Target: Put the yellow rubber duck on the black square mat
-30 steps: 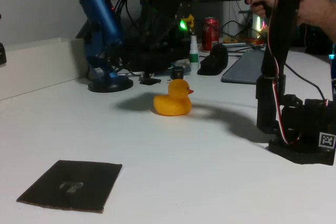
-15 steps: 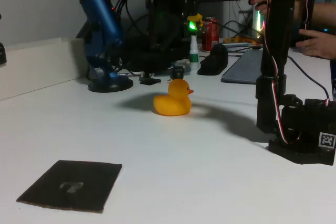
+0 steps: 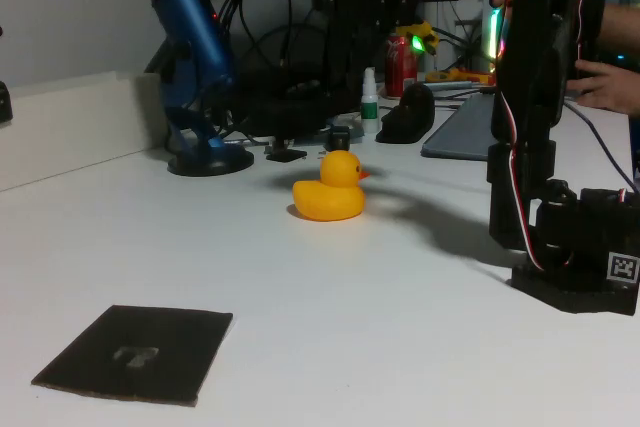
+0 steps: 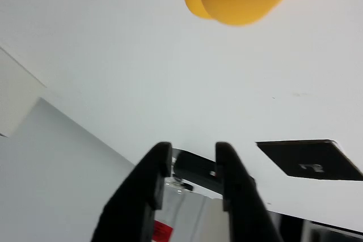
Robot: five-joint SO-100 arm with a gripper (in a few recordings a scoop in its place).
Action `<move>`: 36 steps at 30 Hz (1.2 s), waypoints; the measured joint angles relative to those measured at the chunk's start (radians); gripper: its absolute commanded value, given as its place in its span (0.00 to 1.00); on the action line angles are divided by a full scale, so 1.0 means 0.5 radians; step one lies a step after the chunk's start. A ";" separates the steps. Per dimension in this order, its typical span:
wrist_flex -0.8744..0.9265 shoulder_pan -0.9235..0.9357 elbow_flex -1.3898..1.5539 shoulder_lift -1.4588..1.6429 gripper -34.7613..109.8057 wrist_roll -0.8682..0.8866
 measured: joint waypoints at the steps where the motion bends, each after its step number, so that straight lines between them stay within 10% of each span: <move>1: 0.000 0.028 0.000 0.000 0.30 0.000; 36: -0.006 0.583 -0.015 -0.423 0.30 0.000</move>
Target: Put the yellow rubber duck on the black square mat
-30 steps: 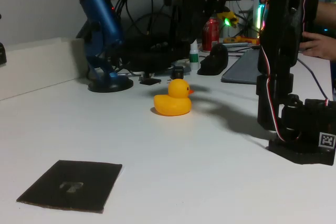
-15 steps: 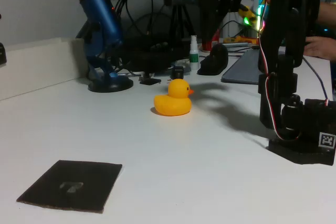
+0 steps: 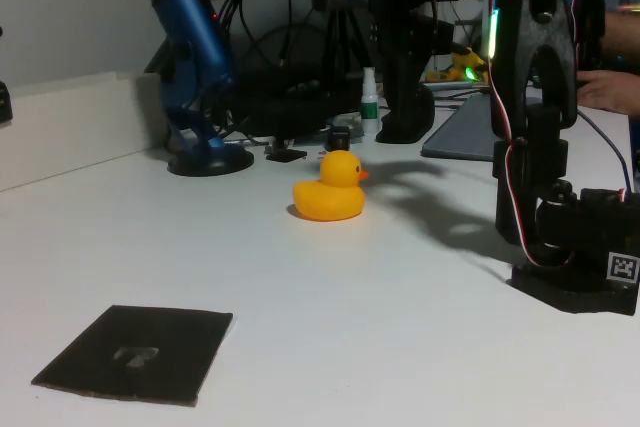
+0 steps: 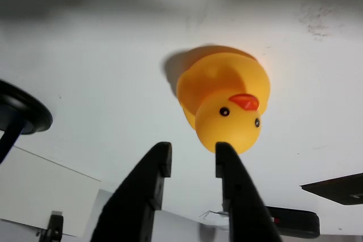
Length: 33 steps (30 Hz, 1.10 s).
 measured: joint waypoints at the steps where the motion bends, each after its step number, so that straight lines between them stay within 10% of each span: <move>1: 0.000 0.000 -0.006 -0.003 0.30 -0.006; 25: 0.000 -0.436 -0.015 -0.215 0.31 0.021; 33: 0.000 -0.436 -0.015 -0.236 0.47 0.021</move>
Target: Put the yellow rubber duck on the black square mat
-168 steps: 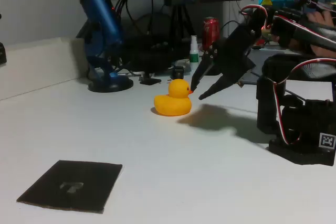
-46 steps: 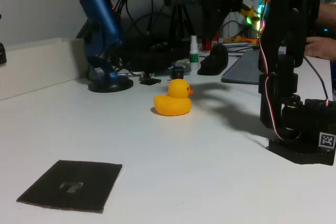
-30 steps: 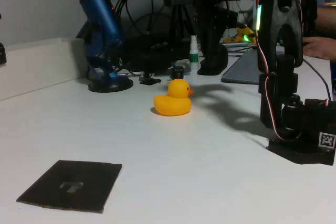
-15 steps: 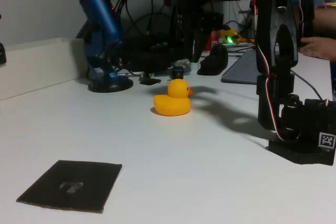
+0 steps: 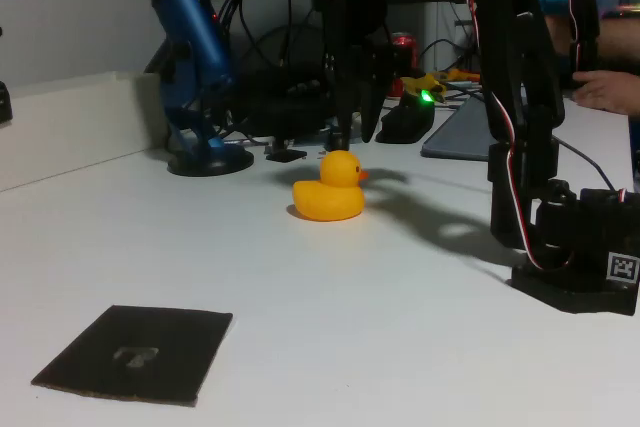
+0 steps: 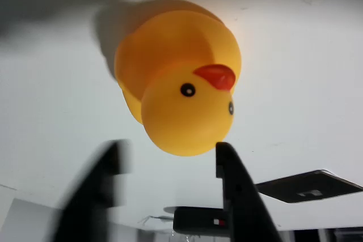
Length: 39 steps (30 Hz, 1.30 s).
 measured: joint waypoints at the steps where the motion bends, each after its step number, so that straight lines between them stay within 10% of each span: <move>1: 0.000 0.000 0.000 0.000 0.48 0.000; 39: -0.009 -0.021 -0.009 -0.196 0.51 -0.015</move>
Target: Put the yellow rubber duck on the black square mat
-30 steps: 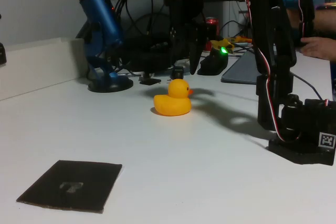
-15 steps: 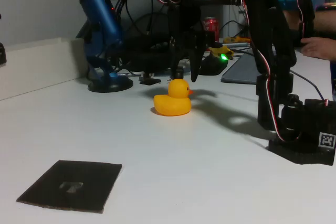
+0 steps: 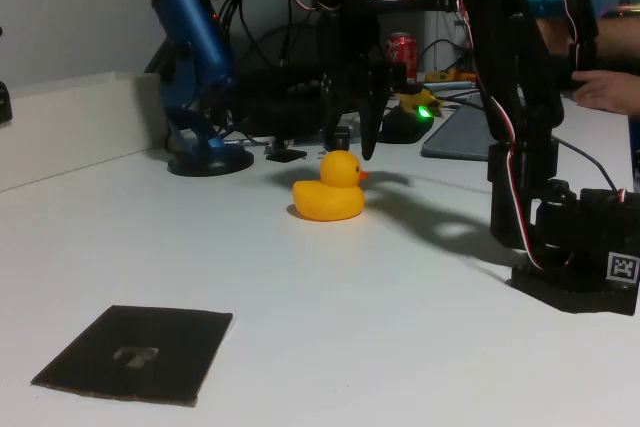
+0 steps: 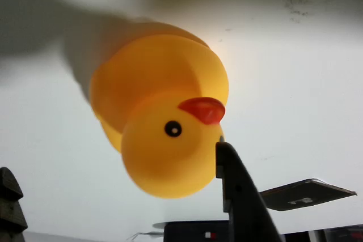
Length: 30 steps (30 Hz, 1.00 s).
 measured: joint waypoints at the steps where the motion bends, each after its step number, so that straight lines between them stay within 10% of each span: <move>1: 0.000 0.000 -0.003 0.000 0.51 0.000; 30: -0.009 0.206 -0.006 -0.163 0.51 -0.003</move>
